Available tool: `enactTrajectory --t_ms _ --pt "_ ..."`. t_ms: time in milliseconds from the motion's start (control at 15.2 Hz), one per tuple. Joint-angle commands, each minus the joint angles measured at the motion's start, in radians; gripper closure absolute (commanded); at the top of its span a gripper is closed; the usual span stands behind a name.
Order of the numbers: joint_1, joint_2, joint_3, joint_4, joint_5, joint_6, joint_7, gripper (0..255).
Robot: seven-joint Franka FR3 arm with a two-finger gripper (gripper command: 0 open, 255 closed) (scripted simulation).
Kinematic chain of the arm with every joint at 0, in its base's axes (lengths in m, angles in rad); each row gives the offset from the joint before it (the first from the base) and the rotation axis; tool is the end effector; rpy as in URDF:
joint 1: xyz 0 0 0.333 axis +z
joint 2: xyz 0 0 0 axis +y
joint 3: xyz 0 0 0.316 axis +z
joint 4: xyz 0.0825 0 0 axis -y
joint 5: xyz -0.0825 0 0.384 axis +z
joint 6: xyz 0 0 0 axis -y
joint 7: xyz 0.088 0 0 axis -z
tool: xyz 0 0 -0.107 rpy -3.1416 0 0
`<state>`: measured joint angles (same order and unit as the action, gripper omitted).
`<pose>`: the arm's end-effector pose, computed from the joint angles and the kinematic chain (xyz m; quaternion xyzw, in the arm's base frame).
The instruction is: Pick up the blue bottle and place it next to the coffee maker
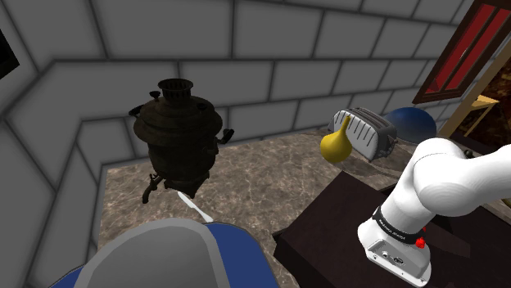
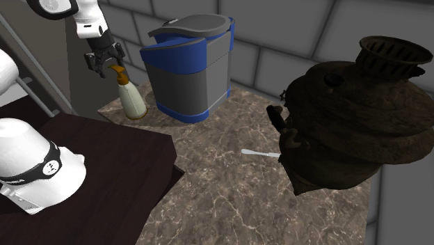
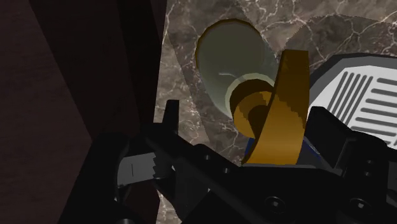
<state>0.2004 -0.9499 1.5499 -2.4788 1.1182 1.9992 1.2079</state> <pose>-0.0734 0.4346 0.2667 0.9927 -0.1187 0.0012 0.0211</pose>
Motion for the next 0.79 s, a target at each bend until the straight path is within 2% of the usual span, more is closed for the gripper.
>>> enactTrajectory --t_ms 0,198,726 --pt "0.018 0.001 -0.039 0.005 -0.028 -0.024 0.011 0" --pt "0.059 -0.001 -0.143 0.028 -0.1 -0.094 0.037 0" --pt "0.058 -0.002 -0.143 0.028 -0.1 -0.094 0.037 0"
